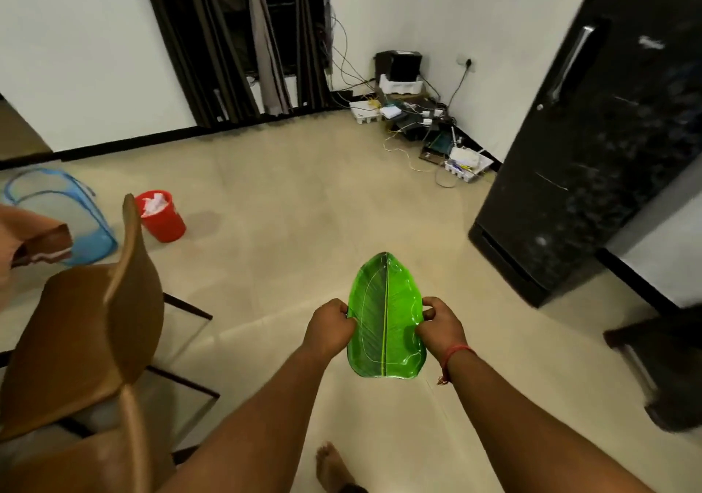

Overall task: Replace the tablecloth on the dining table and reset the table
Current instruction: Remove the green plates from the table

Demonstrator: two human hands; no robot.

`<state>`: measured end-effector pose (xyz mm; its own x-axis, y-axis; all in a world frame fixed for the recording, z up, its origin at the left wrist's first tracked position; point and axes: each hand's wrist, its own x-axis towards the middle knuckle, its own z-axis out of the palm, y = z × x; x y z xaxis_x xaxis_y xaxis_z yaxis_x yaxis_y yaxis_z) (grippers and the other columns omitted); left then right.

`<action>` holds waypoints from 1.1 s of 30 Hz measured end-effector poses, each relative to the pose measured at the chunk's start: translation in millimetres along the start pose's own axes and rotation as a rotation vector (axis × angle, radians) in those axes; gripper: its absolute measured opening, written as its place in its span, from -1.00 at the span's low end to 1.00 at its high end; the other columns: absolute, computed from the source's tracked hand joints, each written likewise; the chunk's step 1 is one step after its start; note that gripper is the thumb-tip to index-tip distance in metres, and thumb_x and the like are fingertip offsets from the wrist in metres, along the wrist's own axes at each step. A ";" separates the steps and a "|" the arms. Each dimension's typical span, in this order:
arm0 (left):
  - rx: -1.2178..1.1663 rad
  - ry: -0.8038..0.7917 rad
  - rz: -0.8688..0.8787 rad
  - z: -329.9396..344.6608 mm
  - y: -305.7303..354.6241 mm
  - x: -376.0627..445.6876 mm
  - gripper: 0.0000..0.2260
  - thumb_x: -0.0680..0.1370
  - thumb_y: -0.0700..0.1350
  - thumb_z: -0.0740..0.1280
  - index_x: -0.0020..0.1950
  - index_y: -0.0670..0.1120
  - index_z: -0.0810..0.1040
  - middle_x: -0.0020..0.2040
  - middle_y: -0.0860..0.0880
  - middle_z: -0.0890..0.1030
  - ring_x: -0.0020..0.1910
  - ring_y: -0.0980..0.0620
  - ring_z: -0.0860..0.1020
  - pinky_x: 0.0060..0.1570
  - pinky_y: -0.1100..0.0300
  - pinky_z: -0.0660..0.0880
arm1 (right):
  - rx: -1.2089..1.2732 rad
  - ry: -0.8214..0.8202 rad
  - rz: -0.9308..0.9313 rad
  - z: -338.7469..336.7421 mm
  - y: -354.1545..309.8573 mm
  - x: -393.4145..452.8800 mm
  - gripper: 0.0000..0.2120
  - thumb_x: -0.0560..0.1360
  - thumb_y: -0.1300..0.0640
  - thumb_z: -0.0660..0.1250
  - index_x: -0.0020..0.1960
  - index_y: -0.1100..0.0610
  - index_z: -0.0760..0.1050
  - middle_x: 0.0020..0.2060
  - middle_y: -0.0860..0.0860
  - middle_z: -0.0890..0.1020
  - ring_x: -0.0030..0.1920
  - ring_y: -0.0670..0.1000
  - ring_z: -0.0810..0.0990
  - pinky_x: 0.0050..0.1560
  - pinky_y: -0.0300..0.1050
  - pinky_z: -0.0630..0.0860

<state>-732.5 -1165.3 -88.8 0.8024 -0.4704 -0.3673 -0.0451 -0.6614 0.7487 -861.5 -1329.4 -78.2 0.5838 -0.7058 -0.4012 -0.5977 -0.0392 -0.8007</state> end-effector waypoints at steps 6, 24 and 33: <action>-0.101 0.057 -0.091 -81.3 0.2 114.7 -0.83 0.34 -0.12 0.28 -0.11 -0.13 0.50 -0.18 -0.12 0.61 -0.19 -0.15 0.64 -0.15 -0.13 0.63 | -0.046 -0.074 -0.081 69.0 -103.2 103.1 -0.59 0.41 0.41 0.24 0.09 -0.01 0.54 -0.20 -0.05 0.64 -0.15 0.04 0.62 -0.11 -0.09 0.53; -0.368 0.415 -0.403 -303.4 -10.4 384.5 -0.84 0.55 -0.13 0.35 0.07 -0.18 0.52 -0.07 -0.14 0.59 -0.22 -0.07 0.65 -0.35 -0.07 0.65 | -0.173 -0.545 -0.253 303.0 -360.7 386.7 -0.55 0.35 0.46 0.27 0.05 0.00 0.57 -0.17 0.00 0.66 -0.18 0.03 0.62 -0.10 -0.10 0.56; -0.567 0.573 -0.469 -438.6 -60.4 488.2 -0.90 0.56 -0.22 0.33 0.03 -0.23 0.51 -0.03 -0.19 0.57 -0.23 -0.09 0.64 -0.36 -0.07 0.65 | -0.285 -0.708 -0.403 470.0 -492.4 469.4 -0.49 0.33 0.48 0.29 0.00 -0.12 0.53 -0.17 0.02 0.63 -0.09 0.09 0.63 0.01 0.09 0.61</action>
<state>-77.0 -1098.7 -71.2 0.8430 0.2328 -0.4850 0.5342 -0.2554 0.8058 -34.9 -1309.0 -81.3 0.9294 0.0034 -0.3690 -0.3310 -0.4346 -0.8376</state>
